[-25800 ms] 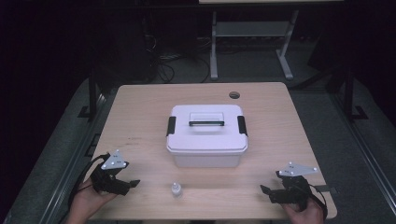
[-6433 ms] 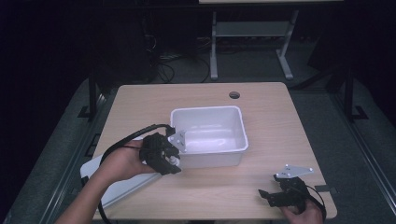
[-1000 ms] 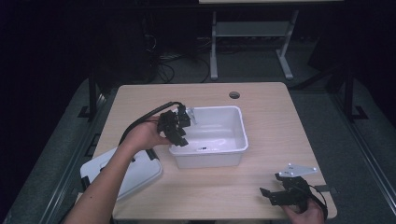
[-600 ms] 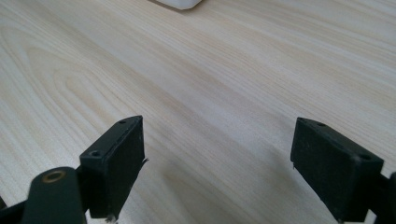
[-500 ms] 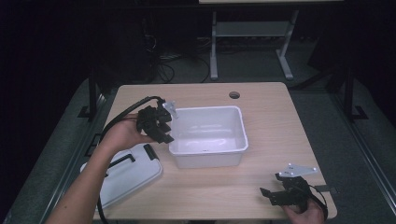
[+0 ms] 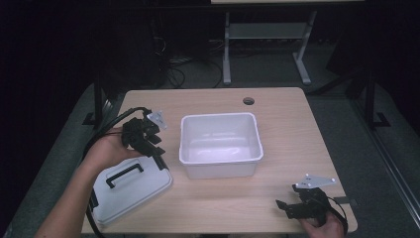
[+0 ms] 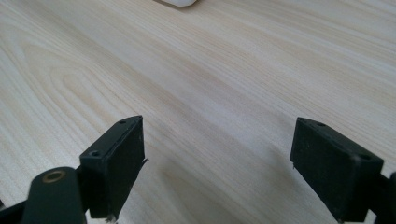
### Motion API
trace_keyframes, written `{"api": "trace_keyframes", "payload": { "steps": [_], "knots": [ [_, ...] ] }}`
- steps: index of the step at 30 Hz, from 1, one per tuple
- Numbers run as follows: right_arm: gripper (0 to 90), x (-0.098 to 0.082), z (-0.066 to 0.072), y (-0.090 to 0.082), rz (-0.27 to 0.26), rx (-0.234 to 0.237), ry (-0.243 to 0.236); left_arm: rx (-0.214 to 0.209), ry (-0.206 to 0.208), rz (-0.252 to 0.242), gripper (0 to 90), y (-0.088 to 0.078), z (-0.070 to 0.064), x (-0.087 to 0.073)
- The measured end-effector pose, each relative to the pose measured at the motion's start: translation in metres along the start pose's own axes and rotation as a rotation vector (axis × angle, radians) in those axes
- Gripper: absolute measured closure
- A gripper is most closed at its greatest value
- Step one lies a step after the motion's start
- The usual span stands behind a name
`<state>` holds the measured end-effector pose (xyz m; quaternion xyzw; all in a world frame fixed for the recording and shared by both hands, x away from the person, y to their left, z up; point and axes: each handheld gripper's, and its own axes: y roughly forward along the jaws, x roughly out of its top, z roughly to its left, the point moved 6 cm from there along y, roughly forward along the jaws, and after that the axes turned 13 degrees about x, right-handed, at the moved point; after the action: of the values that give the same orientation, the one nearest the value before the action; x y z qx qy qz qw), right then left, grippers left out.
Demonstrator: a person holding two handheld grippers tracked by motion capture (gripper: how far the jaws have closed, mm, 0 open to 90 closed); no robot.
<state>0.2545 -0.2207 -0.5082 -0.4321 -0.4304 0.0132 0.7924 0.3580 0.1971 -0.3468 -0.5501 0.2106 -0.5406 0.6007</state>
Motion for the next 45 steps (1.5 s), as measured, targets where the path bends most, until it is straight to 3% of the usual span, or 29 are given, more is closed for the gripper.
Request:
{"api": "trace_keyframes", "payload": {
  "steps": [7,11,26,45],
  "knots": [
    [17.1,0.0,0.001,0.0,0.006,-0.003,0.004,0.014,-0.04,0.009,54.7,0.0,0.003,-0.024],
    [17.1,-0.001,0.001,0.0,0.007,-0.008,0.005,0.012,-0.075,0.02,54.6,0.006,0.005,-0.046],
    [17.1,-0.001,0.001,0.004,0.024,-0.013,0.004,0.017,-0.157,0.057,53.5,0.026,0.008,-0.099],
    [17.1,-0.002,0.001,0.005,0.035,-0.017,0.007,0.021,-0.218,0.068,57.0,0.046,0.007,-0.139]
  ]
}}
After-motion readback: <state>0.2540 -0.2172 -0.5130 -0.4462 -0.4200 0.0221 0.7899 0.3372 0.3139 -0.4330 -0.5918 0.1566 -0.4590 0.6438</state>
